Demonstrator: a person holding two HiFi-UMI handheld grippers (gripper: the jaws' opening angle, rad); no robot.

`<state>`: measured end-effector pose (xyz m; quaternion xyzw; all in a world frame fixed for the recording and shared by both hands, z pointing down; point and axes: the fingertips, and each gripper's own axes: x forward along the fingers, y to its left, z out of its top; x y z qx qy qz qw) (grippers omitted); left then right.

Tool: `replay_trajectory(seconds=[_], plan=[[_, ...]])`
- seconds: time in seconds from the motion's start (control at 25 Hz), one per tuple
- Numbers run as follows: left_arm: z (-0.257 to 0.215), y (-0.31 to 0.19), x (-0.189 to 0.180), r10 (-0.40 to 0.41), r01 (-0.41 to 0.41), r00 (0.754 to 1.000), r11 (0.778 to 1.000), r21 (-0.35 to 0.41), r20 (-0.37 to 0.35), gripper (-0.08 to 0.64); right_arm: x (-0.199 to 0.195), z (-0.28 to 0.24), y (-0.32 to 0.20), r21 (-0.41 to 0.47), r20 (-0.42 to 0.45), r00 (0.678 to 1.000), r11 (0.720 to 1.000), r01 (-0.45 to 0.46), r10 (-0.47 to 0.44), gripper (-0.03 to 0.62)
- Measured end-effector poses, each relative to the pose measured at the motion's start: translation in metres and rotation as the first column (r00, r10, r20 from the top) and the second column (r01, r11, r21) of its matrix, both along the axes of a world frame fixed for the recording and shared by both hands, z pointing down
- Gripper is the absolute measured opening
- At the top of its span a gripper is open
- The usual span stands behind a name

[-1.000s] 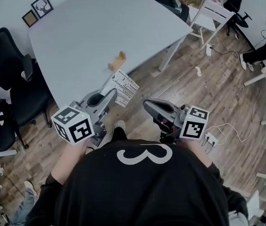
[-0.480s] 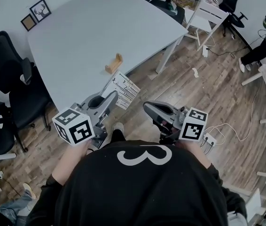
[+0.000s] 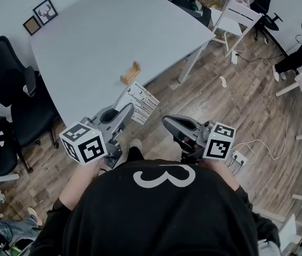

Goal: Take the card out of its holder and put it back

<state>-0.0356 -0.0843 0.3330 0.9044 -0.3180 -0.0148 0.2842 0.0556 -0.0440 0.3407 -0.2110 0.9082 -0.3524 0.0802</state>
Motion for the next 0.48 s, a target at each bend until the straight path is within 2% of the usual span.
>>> replay_trajectory(seconds=[0.2, 0.48], plan=[[0.004, -0.006, -0.002, -0.011, 0.011, 1.000, 1.000, -0.007, 0.013, 0.025, 0.002, 0.005, -0.002, -0.009, 0.004, 1.000, 1.000, -0.006, 0.006, 0.011], [0.011, -0.057, -0.018, 0.001, 0.000, 0.999, 1.000, -0.022, 0.036, 0.025, -0.013, 0.013, -0.050, -0.037, 0.007, 1.000, 0.999, -0.029, 0.030, 0.011]])
